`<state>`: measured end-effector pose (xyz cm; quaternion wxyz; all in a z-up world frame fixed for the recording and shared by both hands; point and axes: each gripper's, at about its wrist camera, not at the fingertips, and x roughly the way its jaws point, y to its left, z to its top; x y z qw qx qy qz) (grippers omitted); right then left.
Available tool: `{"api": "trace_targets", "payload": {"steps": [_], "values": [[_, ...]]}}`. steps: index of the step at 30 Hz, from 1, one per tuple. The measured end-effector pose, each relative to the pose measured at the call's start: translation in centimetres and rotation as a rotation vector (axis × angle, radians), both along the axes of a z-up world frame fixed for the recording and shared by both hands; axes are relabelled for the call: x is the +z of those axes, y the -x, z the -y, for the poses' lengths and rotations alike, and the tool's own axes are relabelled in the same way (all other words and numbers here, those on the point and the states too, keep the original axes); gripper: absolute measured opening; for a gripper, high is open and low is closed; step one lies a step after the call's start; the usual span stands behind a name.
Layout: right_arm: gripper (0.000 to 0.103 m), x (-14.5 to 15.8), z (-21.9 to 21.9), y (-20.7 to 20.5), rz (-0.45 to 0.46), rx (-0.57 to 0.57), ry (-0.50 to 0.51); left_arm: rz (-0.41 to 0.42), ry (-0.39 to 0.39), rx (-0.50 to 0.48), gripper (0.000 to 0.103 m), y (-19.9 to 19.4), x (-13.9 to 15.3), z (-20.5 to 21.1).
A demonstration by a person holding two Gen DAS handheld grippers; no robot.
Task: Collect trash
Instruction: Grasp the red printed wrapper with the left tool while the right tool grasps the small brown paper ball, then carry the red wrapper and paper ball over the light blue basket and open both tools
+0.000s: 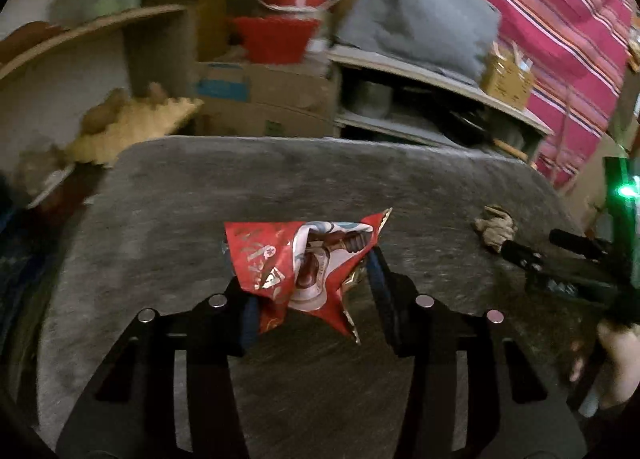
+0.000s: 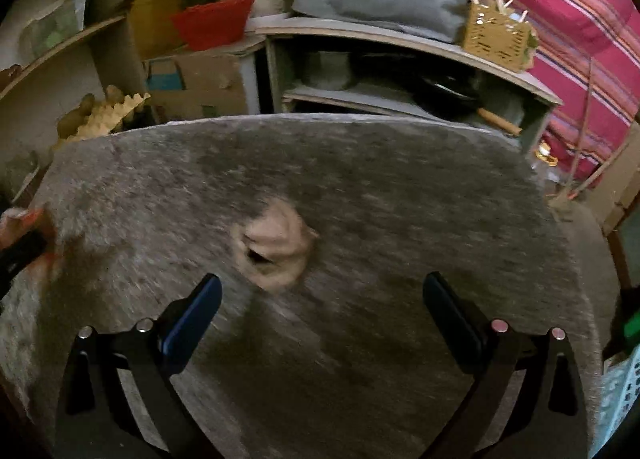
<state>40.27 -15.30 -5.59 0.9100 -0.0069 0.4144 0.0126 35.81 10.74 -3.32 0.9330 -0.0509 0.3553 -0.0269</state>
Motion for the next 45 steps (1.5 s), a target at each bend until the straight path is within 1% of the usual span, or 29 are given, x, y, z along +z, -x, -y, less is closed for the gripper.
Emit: {"api": "trace_targets", "payload": {"steps": [1,3,5,6,7,8,10,12,14,16,18,21,23,27,29,32,36,41,45], "values": [[0.098,-0.3,-0.5,-0.4,-0.003,-0.006,0.006,0.007,0.014,0.01,0.046,0.4,0.2,-0.8],[0.096,-0.9,-1.1,-1.4,-0.027,0.001,0.03,0.013,0.007,0.031,0.046,0.5,0.4,-1.7],[0.069,-1.6,-1.3,-1.9,-0.051,0.02,0.04,0.026,-0.009,0.04,0.046,0.4,0.8,-2.0],[0.05,-1.8,-1.2,-2.0,-0.06,0.029,0.022,0.033,-0.018,0.048,0.046,0.5,0.9,-2.1],[0.046,-1.7,-0.9,-1.9,-0.056,0.035,-0.009,0.034,-0.018,0.049,0.046,0.5,1.0,-2.1],[0.041,-1.6,-0.8,-1.7,-0.05,0.039,-0.017,0.034,-0.009,0.046,0.046,0.6,1.1,-2.1],[0.041,-0.5,-0.7,-0.5,-0.017,0.046,-0.005,0.035,0.002,0.035,0.046,0.9,1.3,-1.7],[0.041,0.7,-0.3,1.0,0.012,0.053,0.001,0.05,-0.018,0.017,0.046,1.3,1.6,-0.7],[0.041,2.2,0.9,3.5,0.04,0.055,0.014,0.06,-0.019,0.0,0.046,1.8,2.0,0.2],[0.041,3.5,2.5,6.0,0.066,0.04,0.033,0.072,-0.004,-0.033,0.046,2.2,2.3,1.7],[0.041,4.6,4.8,9.2,0.087,0.02,0.055,0.083,-0.008,-0.055,0.045,2.6,2.5,3.1],[0.041,5.8,8.4,12.9,0.105,-0.02,0.093,0.107,-0.019,-0.112,0.044,3.7,2.9,6.4],[0.041,6.6,11.6,15.9,0.119,-0.07,0.116,0.115,-0.017,-0.147,0.044,4.6,3.1,8.4],[0.041,7.7,17.9,20.5,0.135,-0.168,0.114,0.136,-0.037,-0.223,0.042,6.5,3.4,12.7],[0.041,7.8,20.5,22.3,0.138,-0.2,0.109,0.144,-0.038,-0.274,0.042,7.7,3.5,15.0],[0.041,7.3,24.0,24.6,0.138,-0.249,0.104,0.147,-0.038,-0.318,0.041,9.0,3.6,17.6],[0.041,7.0,27.9,26.5,0.139,-0.319,0.042,0.167,-0.033,-0.355,0.04,11.2,4.3,21.0],[0.041,6.2,30.0,27.2,0.131,-0.341,0.048,0.171,-0.008,-0.388,0.039,13.3,4.9,24.6],[0.041,5.3,31.5,27.5,0.122,-0.361,0.036,0.176,-0.039,-0.419,0.039,14.1,5.2,28.0]]}}
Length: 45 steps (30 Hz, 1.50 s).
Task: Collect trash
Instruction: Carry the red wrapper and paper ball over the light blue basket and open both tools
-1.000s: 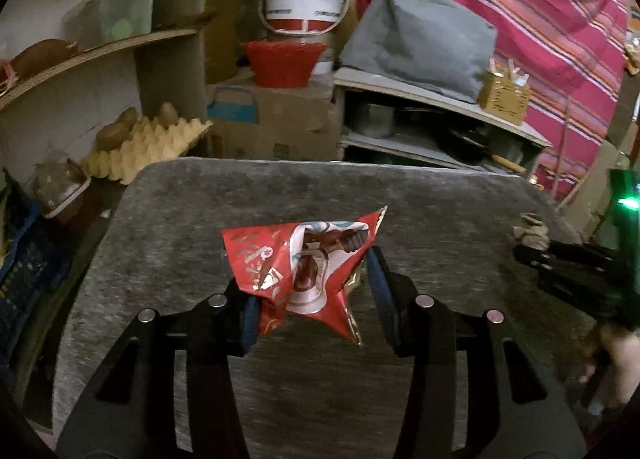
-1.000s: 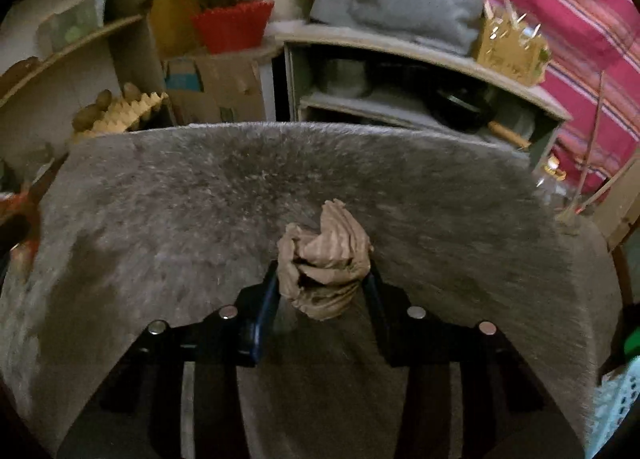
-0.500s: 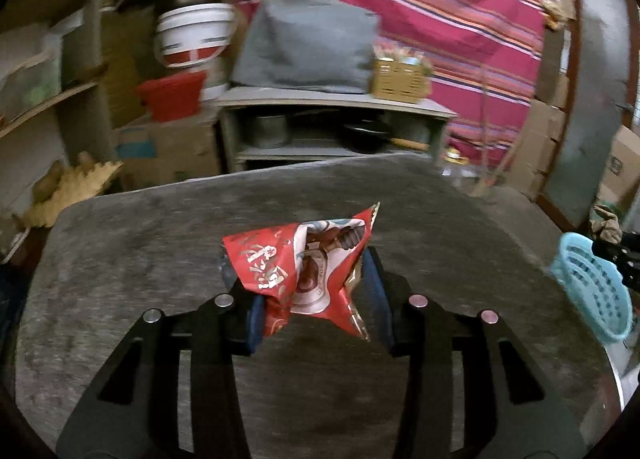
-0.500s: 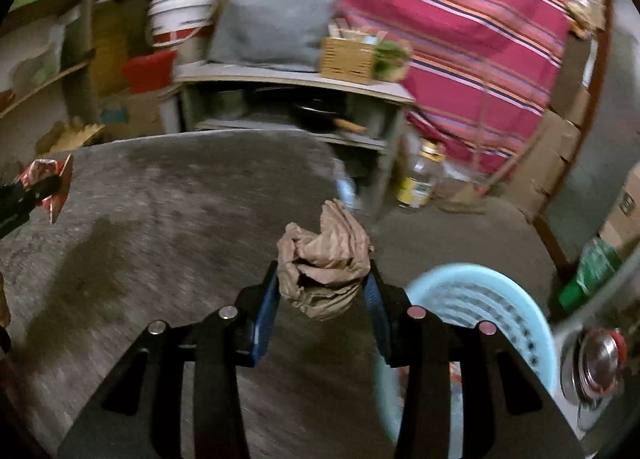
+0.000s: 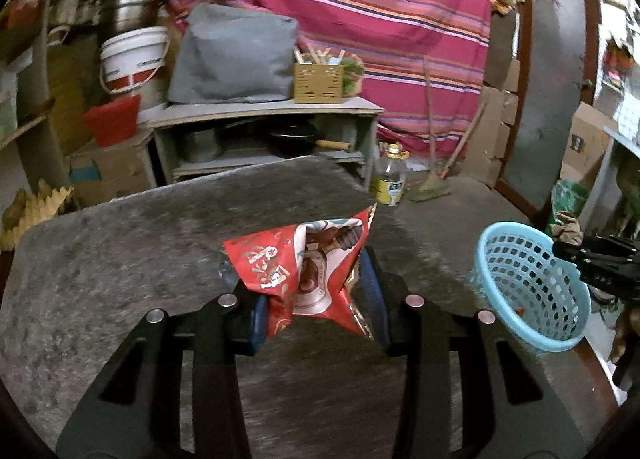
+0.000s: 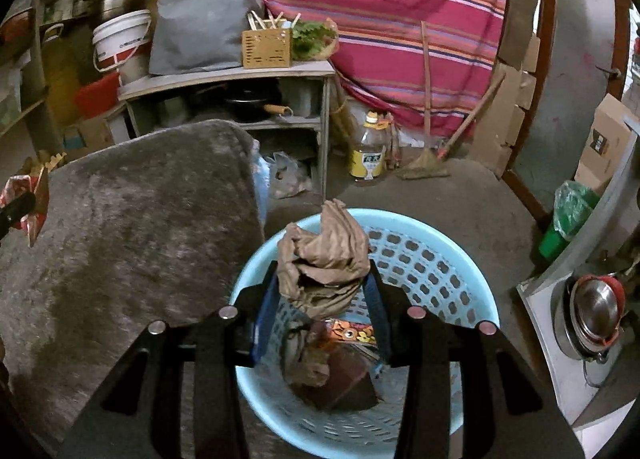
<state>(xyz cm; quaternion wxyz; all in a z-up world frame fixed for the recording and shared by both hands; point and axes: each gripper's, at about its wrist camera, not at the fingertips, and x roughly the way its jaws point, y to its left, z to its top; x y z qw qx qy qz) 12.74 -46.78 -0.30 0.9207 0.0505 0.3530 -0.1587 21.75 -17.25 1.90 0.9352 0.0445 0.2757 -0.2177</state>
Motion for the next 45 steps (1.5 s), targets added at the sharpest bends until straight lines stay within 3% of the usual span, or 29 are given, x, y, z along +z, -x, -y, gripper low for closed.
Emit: {"api": "trace_targets", "payload": {"steps": [7,19,27,29,34,40,45], "values": [[0.041,-0.9,2.6,1.1,-0.021,-0.005,0.035,-0.003,-0.005,-0.055,0.039,0.8,0.0,5.7],[0.041,-1.9,9.9,4.3,0.018,-0.096,-0.076,0.009,-0.022,-0.197,0.039,3.5,-0.3,15.9],[0.041,-2.9,10.6,4.0,0.009,-0.102,-0.102,-0.024,-0.059,-0.294,0.039,4.1,-2.7,22.5],[0.041,-2.9,10.8,4.1,0.008,-0.11,-0.107,-0.037,-0.078,-0.297,0.042,3.8,-3.3,23.4],[0.041,-3.4,11.9,4.2,0.009,-0.14,-0.151,-0.093,-0.055,-0.278,0.067,2.8,-3.6,23.3],[0.041,-3.7,11.2,3.5,-0.003,-0.125,-0.145,-0.079,-0.046,-0.268,0.084,3.0,-2.7,22.2],[0.041,-3.8,10.8,3.0,-0.009,-0.114,-0.149,-0.063,-0.052,-0.257,0.088,3.1,-2.1,21.2]]}}
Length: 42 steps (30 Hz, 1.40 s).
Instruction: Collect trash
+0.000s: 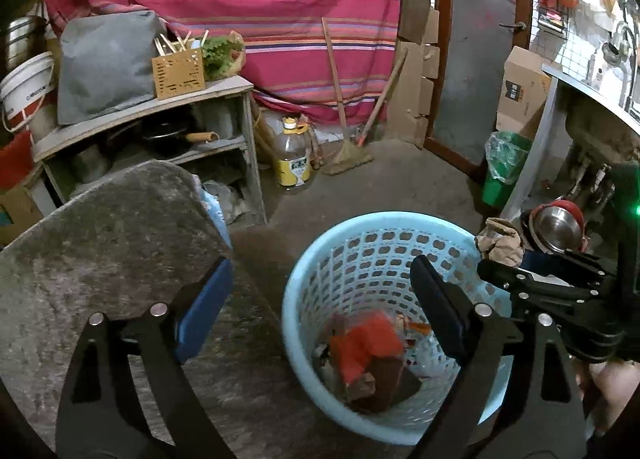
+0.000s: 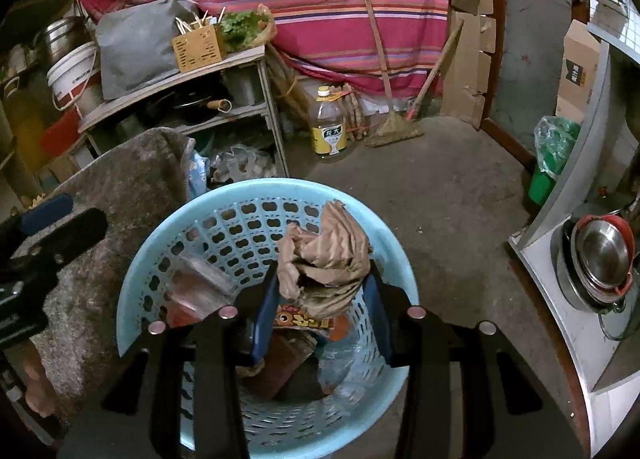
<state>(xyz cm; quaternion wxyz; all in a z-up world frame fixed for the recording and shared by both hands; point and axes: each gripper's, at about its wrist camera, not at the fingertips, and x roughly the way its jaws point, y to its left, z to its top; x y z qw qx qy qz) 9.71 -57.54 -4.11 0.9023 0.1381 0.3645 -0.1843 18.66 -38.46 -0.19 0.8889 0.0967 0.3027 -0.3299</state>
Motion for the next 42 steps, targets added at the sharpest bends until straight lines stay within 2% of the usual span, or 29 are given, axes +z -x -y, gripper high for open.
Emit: {"api": "trace_targets", "payload": {"steps": [9,11,12,15,17,20,24,28,31,35,38,42], "values": [[0.045,-0.7,-2.4,-2.0,0.009,0.051,-0.004,0.122,-0.01,0.1,0.097,1.5,0.8,-4.0],[0.07,-0.8,-2.7,-2.2,0.025,0.046,-0.006,0.144,-0.001,0.122,0.097,2.2,1.0,-5.2],[0.089,-0.8,-2.8,-2.2,0.04,0.035,-0.001,0.152,0.005,0.134,0.097,2.6,1.1,-6.1],[0.092,-0.9,-3.0,-2.3,0.044,0.032,-0.015,0.16,0.025,0.16,0.097,3.5,1.6,-8.3],[0.098,-0.9,-3.2,-2.3,0.039,0.019,-0.008,0.169,0.03,0.179,0.097,4.2,1.8,-9.7],[0.099,-0.5,-4.0,-1.8,0.043,0.002,0.037,0.178,0.05,0.227,0.098,5.5,2.1,-12.7],[0.099,1.2,-6.3,0.7,0.116,0.019,0.079,0.175,0.071,0.277,0.098,7.4,2.0,-16.9],[0.099,2.9,-9.3,3.7,0.186,0.055,0.066,0.154,0.084,0.321,0.098,9.0,1.1,-21.0],[0.099,3.7,-13.0,5.5,0.22,0.113,0.111,0.195,0.063,0.41,0.098,10.6,0.5,-24.3],[0.099,3.5,-17.9,8.1,0.245,0.192,0.168,0.215,0.085,0.441,0.098,12.9,0.0,-28.4],[0.099,3.5,-21.0,9.6,0.291,0.299,0.135,0.279,0.062,0.495,0.098,15.1,-0.6,-30.5],[0.099,3.5,-23.5,11.2,0.335,0.314,0.106,0.302,0.035,0.549,0.098,16.9,-1.7,-32.3]]}}
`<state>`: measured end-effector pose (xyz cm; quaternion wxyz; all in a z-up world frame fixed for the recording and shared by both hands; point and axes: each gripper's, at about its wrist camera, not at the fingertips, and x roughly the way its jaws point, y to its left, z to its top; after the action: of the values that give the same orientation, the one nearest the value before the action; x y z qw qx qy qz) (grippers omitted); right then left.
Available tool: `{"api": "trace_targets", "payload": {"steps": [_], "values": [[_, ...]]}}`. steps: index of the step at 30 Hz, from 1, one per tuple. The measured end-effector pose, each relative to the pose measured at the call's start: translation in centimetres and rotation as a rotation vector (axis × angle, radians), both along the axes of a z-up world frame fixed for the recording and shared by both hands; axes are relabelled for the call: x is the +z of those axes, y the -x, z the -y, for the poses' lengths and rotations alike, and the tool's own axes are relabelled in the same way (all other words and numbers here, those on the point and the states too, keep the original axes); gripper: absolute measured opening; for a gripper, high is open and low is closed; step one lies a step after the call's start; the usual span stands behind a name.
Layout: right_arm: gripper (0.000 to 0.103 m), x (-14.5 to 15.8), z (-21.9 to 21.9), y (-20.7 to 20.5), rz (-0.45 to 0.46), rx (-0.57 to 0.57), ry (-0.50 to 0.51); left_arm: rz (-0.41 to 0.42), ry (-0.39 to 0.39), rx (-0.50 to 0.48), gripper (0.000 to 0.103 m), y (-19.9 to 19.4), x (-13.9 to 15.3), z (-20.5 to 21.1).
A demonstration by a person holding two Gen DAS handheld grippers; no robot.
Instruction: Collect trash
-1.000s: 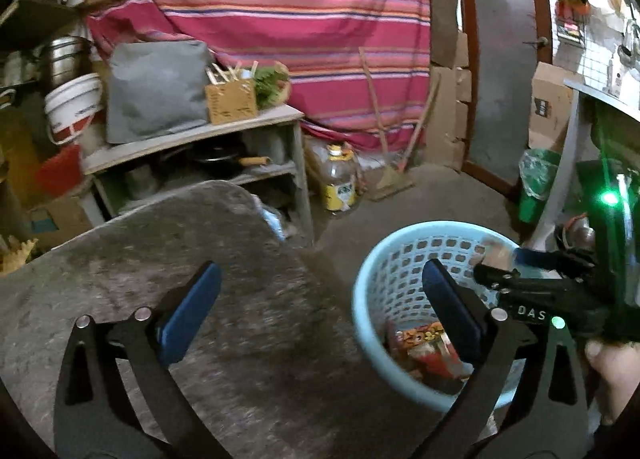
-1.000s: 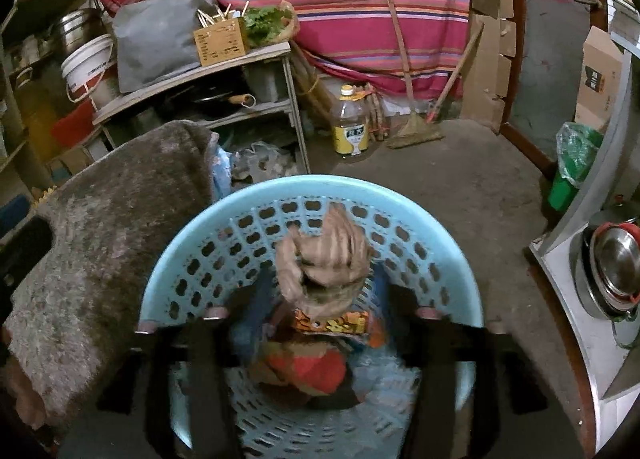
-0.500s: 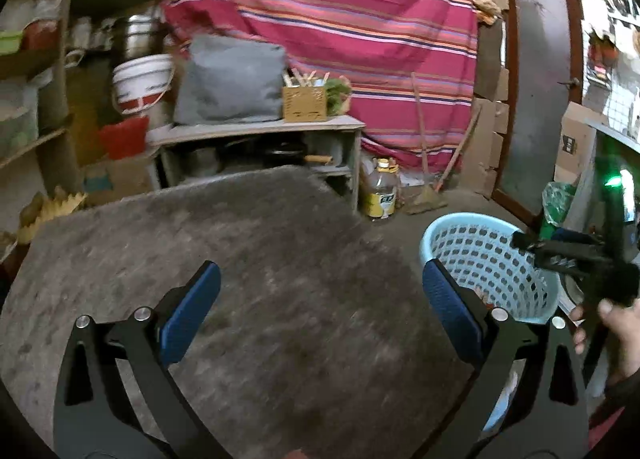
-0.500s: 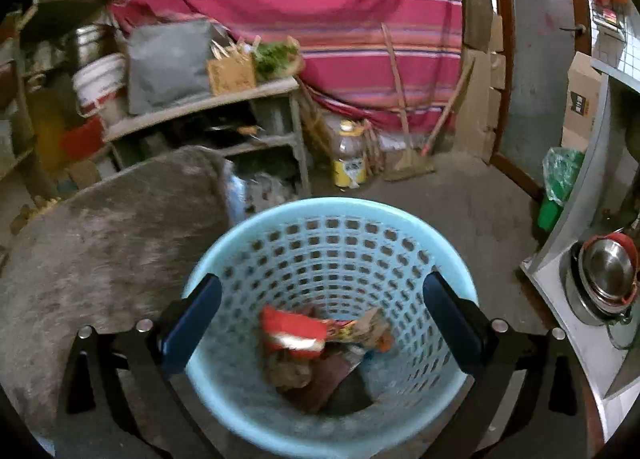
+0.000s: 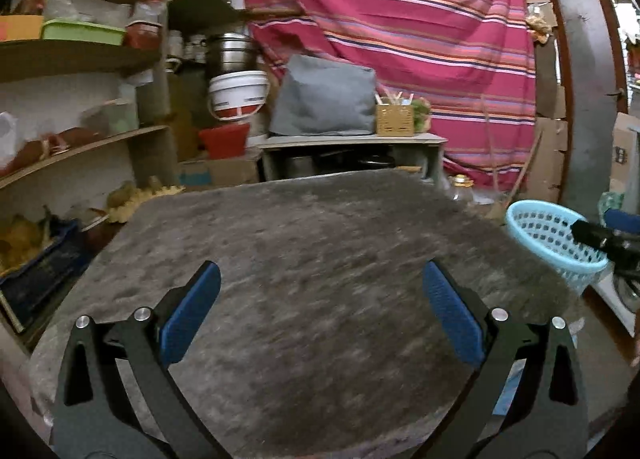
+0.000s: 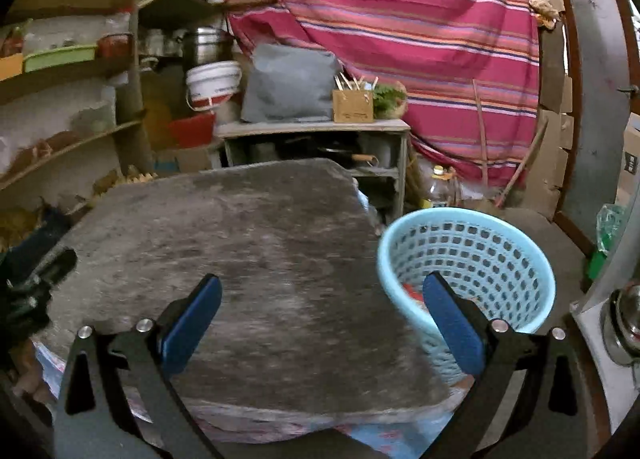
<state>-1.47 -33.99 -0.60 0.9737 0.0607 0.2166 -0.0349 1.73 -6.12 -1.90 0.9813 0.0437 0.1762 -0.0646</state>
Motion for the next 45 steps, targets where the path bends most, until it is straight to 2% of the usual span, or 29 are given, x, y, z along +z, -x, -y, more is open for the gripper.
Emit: {"api": "trace_targets", "payload": {"steps": [4,8,15,27,45], "values": [[0.099,-0.9,-1.4,1.0,0.005,-0.003,-0.064,-0.023,-0.004,0.01,0.098,1.0,-0.6,-1.6],[0.099,-1.6,-3.3,1.7,0.007,-0.058,-0.014,-0.023,0.015,0.038,0.098,1.1,-0.8,-3.0],[0.099,-1.8,-5.7,1.6,0.036,-0.034,0.067,-0.033,0.034,0.058,0.098,0.7,-0.9,-3.8],[0.099,-1.0,-6.5,2.0,0.072,-0.035,0.095,-0.02,-0.003,0.04,0.098,0.5,-1.2,-2.9],[0.099,-0.4,-6.7,1.6,0.083,-0.041,0.091,-0.007,0.01,0.053,0.098,0.7,-0.8,-3.3]]}}
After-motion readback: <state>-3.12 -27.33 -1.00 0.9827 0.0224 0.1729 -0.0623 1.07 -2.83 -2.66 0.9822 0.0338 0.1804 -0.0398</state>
